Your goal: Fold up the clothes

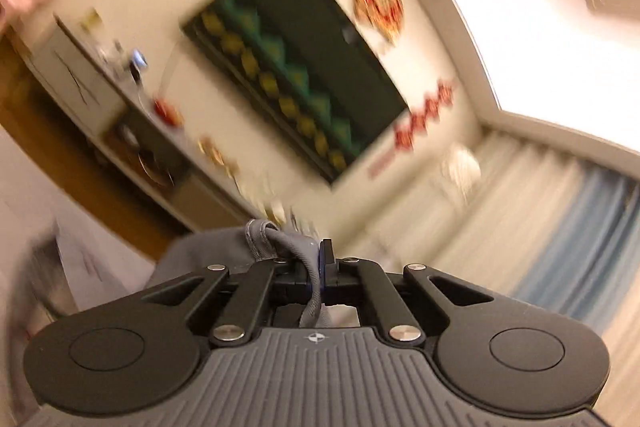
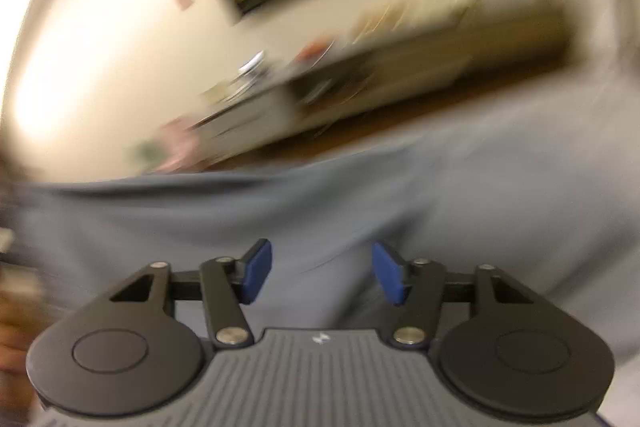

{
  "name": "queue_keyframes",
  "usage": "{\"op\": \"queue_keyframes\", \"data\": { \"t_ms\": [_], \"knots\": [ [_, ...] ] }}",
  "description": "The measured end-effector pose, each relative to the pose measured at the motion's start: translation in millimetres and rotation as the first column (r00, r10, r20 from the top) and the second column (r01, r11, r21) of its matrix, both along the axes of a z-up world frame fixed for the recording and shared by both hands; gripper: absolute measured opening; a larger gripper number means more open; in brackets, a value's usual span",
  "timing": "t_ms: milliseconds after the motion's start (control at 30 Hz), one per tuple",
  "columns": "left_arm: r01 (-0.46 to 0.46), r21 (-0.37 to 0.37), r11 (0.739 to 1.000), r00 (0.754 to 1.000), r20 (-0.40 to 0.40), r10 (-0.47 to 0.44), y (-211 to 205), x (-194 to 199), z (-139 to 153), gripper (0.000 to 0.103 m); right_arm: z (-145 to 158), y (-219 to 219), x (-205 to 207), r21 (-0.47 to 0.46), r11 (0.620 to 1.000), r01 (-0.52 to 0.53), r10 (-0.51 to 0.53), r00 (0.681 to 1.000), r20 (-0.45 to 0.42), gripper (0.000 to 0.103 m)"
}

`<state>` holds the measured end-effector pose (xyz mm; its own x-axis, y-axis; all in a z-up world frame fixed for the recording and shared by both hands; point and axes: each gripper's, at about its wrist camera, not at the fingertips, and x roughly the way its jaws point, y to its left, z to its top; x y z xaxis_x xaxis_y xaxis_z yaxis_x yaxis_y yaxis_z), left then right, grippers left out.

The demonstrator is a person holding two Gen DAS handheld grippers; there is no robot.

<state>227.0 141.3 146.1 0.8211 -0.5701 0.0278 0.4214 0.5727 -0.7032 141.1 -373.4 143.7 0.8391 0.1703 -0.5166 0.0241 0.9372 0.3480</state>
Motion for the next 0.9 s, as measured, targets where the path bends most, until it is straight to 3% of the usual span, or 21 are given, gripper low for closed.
{"op": "queue_keyframes", "data": {
  "t_ms": [33, 100, 167, 200, 233, 267, 333, 467, 567, 667, 733, 833, 900],
  "knots": [
    [-0.004, 0.014, 1.000, 0.999, -0.033, 0.004, 6, 1, -2, 0.002, 1, -6, 0, -0.099, 0.993, 0.057, -0.056, 0.998, 0.016, 0.059],
    [0.013, 0.054, 0.998, 0.992, -0.129, -0.006, 4, 7, -15, 0.002, -18, -8, 15, -0.136, 0.989, 0.061, -0.070, 0.996, -0.062, 0.060],
    [-0.001, 0.070, 0.998, 0.982, -0.188, 0.015, 6, 0, -30, 0.002, -40, -1, 27, -0.097, 0.995, -0.014, 0.000, 0.989, -0.149, 0.061],
    [-0.014, 0.075, 0.997, 0.977, -0.210, 0.030, 7, -5, -39, 0.002, -45, -1, 24, -0.161, 0.987, -0.014, -0.011, 0.988, -0.156, 0.058],
    [-0.027, 0.080, 0.996, 0.971, -0.233, 0.045, 8, -10, -47, 0.002, -51, 1, 21, -0.226, 0.974, -0.014, -0.024, 0.987, -0.162, 0.044],
    [-0.040, 0.085, 0.996, 0.970, -0.234, 0.059, 10, -11, -44, 0.002, -52, 8, 19, -0.293, 0.956, -0.012, -0.039, 0.985, -0.168, 0.018],
    [-0.069, 0.095, 0.993, 0.978, -0.193, 0.086, 18, -1, -15, 0.002, -40, 21, 13, -0.320, 0.947, -0.009, -0.050, 0.984, -0.173, 0.004],
    [-0.126, 0.110, 0.986, 0.985, -0.108, 0.138, 34, 19, 44, 0.002, 7, 11, 26, -0.234, 0.971, 0.043, -0.063, 0.995, -0.079, 0.001],
    [-0.169, 0.119, 0.978, 0.984, -0.043, 0.176, 46, 33, 87, 0.002, 48, 6, 45, -0.290, 0.947, 0.140, -0.135, 0.990, 0.036, 0.001],
    [-0.209, 0.121, 0.970, 0.978, 0.042, 0.205, 60, 39, 132, 0.002, 108, -19, 38, -0.267, 0.932, 0.245, -0.200, 0.962, 0.185, 0.001],
    [-0.226, 0.130, 0.966, 0.969, 0.129, 0.209, 75, 12, 153, 0.002, 150, -35, 21, -0.235, 0.927, 0.292, -0.217, 0.929, 0.299, 0.001],
    [-0.238, 0.237, 0.942, 0.969, 0.121, 0.215, 102, -30, 138, 0.002, 181, -52, 0, -0.240, 0.917, 0.319, -0.218, 0.903, 0.370, 0.001],
    [-0.175, 0.376, 0.910, 0.981, -0.011, 0.193, 119, -48, 95, 0.002, 164, -65, -8, -0.290, 0.902, 0.320, -0.225, 0.921, 0.318, 0.001]
  ]
}}
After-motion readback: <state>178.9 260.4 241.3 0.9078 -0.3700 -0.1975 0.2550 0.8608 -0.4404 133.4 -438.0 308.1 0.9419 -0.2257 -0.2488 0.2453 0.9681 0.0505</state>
